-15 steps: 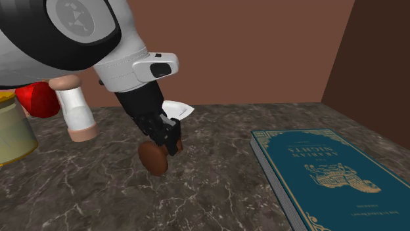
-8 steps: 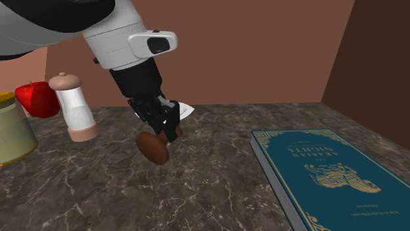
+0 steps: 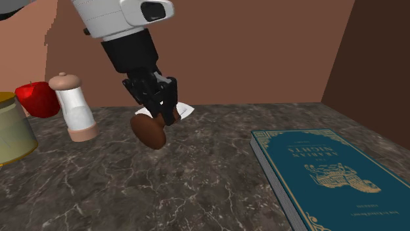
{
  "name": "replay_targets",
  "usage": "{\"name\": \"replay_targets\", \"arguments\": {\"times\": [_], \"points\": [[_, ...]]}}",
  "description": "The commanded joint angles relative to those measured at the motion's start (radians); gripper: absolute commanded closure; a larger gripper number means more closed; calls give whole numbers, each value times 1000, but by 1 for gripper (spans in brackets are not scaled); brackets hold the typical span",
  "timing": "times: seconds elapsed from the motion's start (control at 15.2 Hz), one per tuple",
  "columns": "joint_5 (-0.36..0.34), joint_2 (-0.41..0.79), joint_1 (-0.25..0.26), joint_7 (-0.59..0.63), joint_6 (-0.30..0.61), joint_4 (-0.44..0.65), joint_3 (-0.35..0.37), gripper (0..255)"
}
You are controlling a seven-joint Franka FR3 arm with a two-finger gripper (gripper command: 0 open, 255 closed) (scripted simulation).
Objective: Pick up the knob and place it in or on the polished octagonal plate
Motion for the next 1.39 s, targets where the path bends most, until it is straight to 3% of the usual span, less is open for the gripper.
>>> {"name": "replay_targets", "arguments": {"times": [0.0,0.4,0.66,0.92,1.25,1.32], "points": [[-16,41,-5,22,-14,50,20,255],[-157,302,-8,182,-58,301,144,255],[-297,508,46,290,-129,511,199,255],[-441,730,171,363,-237,777,205,255],[-598,1043,419,352,-430,1270,145,255],[-589,1028,404,360,-407,1229,146,255]]}}
